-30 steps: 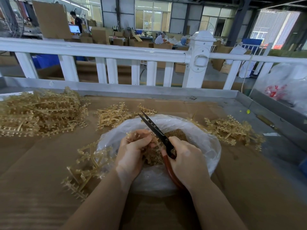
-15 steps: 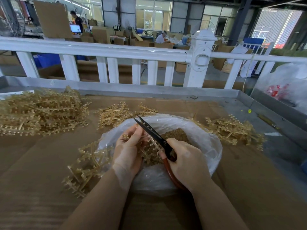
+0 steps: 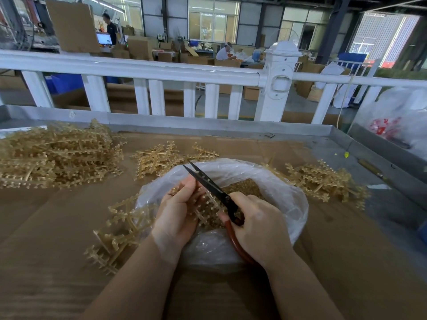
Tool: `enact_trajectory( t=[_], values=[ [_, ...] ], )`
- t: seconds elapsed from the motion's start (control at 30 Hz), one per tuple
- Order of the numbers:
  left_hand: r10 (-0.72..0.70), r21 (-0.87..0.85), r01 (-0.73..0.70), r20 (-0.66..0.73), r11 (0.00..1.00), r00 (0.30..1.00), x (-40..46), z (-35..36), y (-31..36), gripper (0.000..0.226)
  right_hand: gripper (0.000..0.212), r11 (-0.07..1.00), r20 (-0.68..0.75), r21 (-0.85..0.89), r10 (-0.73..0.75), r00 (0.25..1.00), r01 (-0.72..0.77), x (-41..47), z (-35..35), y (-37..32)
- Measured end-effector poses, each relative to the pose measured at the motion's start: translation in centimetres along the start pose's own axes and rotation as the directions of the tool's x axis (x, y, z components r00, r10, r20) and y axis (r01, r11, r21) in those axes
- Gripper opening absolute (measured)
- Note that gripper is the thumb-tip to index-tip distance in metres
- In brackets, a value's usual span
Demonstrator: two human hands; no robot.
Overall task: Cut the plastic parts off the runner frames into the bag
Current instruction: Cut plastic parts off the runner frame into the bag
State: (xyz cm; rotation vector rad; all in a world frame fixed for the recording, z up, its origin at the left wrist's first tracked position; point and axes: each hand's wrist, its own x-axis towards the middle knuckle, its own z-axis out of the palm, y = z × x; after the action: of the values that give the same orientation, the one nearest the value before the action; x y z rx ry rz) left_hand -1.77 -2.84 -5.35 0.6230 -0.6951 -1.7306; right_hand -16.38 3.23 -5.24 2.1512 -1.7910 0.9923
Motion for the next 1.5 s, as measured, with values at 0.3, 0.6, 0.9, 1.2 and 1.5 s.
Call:
enact_trajectory(
  t=[0.3, 0.6, 0.9, 1.2, 1.5],
  values=[
    [0.032, 0.071, -0.028, -0.054, 0.997, 0.998, -0.5, 0.7, -0.1, 0.018, 0.023, 0.999, -0.002, 0.006, 0.031, 1.000, -0.031, 0.0, 0.5, 0.1],
    [0.025, 0.070, -0.025, -0.001, 0.997, 1.000, -0.5, 0.8, -0.2, 0.014, 0.027, 0.999, 0.032, 0.036, 0.024, 0.999, -0.025, 0.1, 0.7, 0.4],
    [-0.001, 0.078, 0.004, -0.039, 0.997, 0.999, -0.5, 0.8, 0.0, 0.025, 0.029, 0.997, 0.026, 0.082, 0.015, 1.000, -0.017, 0.1, 0.6, 0.2],
    [0.044, 0.059, -0.040, -0.080, 0.997, 0.996, -0.8, 1.3, 0.0, 0.047, 0.038, 0.996, 0.010, 0.092, 0.013, 1.000, -0.014, 0.0, 0.4, 0.1],
    [0.024, 0.050, -0.020, -0.079, 0.999, 0.997, -0.8, 1.4, 0.1, 0.042, 0.033, 0.995, 0.029, 0.096, 0.026, 0.999, -0.028, 0.1, 0.3, 0.0]
  ],
)
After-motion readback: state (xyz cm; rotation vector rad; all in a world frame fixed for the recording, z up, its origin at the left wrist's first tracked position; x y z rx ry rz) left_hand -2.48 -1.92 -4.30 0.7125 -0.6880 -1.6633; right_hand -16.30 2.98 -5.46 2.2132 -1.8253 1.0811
